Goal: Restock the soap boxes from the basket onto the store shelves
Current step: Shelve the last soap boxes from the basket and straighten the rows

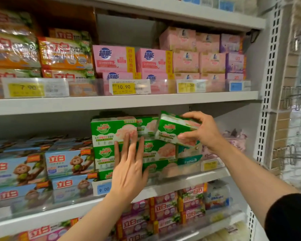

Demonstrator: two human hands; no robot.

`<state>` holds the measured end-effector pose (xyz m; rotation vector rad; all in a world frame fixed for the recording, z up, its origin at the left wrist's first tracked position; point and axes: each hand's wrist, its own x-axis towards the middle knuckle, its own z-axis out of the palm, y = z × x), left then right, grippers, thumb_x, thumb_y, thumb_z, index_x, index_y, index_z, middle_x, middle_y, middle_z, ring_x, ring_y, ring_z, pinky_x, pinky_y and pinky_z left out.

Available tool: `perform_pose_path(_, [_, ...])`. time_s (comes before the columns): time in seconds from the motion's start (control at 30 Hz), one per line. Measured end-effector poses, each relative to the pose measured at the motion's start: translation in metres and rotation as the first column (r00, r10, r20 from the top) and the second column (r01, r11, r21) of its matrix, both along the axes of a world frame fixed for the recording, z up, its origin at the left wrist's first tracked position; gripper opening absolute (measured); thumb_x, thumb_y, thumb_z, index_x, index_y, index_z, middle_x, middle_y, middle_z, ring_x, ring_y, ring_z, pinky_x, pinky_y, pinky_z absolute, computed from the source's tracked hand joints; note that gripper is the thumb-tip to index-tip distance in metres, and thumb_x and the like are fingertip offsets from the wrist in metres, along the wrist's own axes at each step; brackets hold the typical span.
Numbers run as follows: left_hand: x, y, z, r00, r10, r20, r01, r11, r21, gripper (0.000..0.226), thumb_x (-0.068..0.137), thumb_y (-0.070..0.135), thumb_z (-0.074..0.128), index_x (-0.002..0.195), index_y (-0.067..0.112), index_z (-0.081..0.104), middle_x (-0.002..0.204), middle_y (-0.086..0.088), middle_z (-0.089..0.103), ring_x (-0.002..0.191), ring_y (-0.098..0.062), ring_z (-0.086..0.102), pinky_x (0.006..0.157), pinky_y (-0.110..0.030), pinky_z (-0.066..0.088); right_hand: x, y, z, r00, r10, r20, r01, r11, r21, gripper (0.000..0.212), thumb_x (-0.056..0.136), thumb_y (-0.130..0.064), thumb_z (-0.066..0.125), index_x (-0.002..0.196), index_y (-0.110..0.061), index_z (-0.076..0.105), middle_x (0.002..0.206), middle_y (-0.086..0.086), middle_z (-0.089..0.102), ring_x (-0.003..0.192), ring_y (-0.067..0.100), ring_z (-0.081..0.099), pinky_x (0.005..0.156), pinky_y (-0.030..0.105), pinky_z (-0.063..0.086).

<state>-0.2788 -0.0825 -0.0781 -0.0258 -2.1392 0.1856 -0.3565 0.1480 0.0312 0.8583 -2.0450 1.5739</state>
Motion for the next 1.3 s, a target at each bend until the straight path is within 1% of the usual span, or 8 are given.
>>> perform_pose_path(0.13, [0.007,-0.010,0.000,1.000,0.010,-0.023,-0.010,1.000,-0.017,0.085,0.085,0.048,0.043,0.155,0.008,0.013,0.162,-0.014,0.004,0.149,-0.034,0.001,0.116,-0.057,0.008,-0.007,-0.025,0.003,0.959,-0.237,0.155,0.246,0.968,-0.039,0.083,0.049,-0.031,0.094,0.116,-0.014,0.048,0.118,0.006,0.056,0.104,0.024,0.058,0.081,0.042,0.056])
perform_pose_path(0.27, [0.016,-0.023,0.005,0.991,-0.008,-0.131,0.016,0.998,0.060,0.084,0.087,0.044,0.053,0.153,0.005,0.017,0.160,-0.021,0.011,0.149,-0.036,0.004,0.119,-0.055,0.004,-0.002,-0.038,-0.004,0.901,-0.384,0.201,0.398,0.917,-0.035,0.086,0.049,-0.046,0.092,0.113,-0.007,0.051,0.109,0.005,0.059,0.099,0.024,0.056,0.079,0.034,0.047])
perform_pose_path(0.5, [0.030,-0.063,0.027,0.976,0.126,-0.175,-0.067,0.948,0.311,0.094,0.087,0.064,0.037,0.151,0.002,0.008,0.156,-0.028,0.018,0.147,-0.038,0.012,0.120,-0.047,-0.005,-0.006,-0.068,-0.009,0.927,0.194,0.322,-0.072,0.933,-0.354,0.048,0.081,0.015,0.062,0.120,-0.011,0.050,0.089,0.009,0.068,0.069,0.013,0.071,0.057,0.023,0.057])
perform_pose_path(0.63, [0.035,-0.077,0.027,0.978,0.190,-0.086,-0.168,0.962,0.216,0.099,0.082,0.072,0.029,0.151,0.005,0.006,0.145,-0.026,0.042,0.141,-0.036,0.031,0.117,-0.053,-0.001,-0.009,-0.070,-0.010,0.973,-0.129,0.189,0.121,0.991,0.054,0.035,0.080,-0.004,0.072,0.113,-0.014,0.062,0.099,0.003,0.067,0.098,0.024,0.064,0.077,0.032,0.053])
perform_pose_path(0.77, [0.034,-0.082,0.031,0.955,0.290,-0.055,-0.277,0.945,0.173,0.108,0.079,0.082,0.019,0.153,0.006,-0.002,0.131,-0.025,0.057,0.140,-0.043,0.028,0.115,-0.059,-0.006,-0.004,-0.056,-0.016,0.956,-0.293,-0.013,0.269,0.859,0.437,0.082,0.068,-0.022,0.082,0.136,-0.010,0.038,0.091,0.002,0.059,0.086,0.021,0.059,0.076,0.033,0.052])
perform_pose_path(0.83, [0.036,-0.082,0.033,0.956,0.288,-0.055,-0.277,0.948,0.156,0.112,0.077,0.085,0.019,0.152,0.005,-0.003,0.130,-0.026,0.057,0.138,-0.044,0.034,0.115,-0.060,-0.006,-0.003,-0.054,-0.024,0.958,-0.288,-0.009,0.249,0.810,0.531,0.078,0.062,-0.025,0.087,0.124,-0.011,0.043,0.096,0.002,0.063,0.087,0.022,0.062,0.079,0.038,0.055])
perform_pose_path(1.03, [0.043,-0.079,0.035,0.983,0.147,-0.112,-0.129,0.979,0.159,0.109,0.076,0.071,0.047,0.150,-0.001,0.012,0.123,-0.027,0.059,0.125,-0.043,0.048,0.114,-0.056,-0.003,-0.014,-0.043,-0.028,0.959,-0.254,-0.127,0.281,0.787,0.549,0.070,0.064,-0.010,0.082,0.122,-0.016,0.042,0.096,0.009,0.067,0.084,0.029,0.063,0.075,0.042,0.054])
perform_pose_path(1.3, [0.041,-0.081,0.027,0.978,0.090,-0.186,-0.065,0.988,0.138,0.107,0.073,0.055,0.062,0.148,-0.005,0.016,0.117,-0.029,0.060,0.122,-0.033,0.035,0.113,-0.056,0.002,-0.031,-0.035,-0.013,0.980,0.128,0.152,-0.164,0.953,0.256,0.080,0.058,0.020,0.078,0.126,-0.015,0.055,0.111,0.002,0.065,0.108,0.023,0.063,0.089,0.029,0.052])
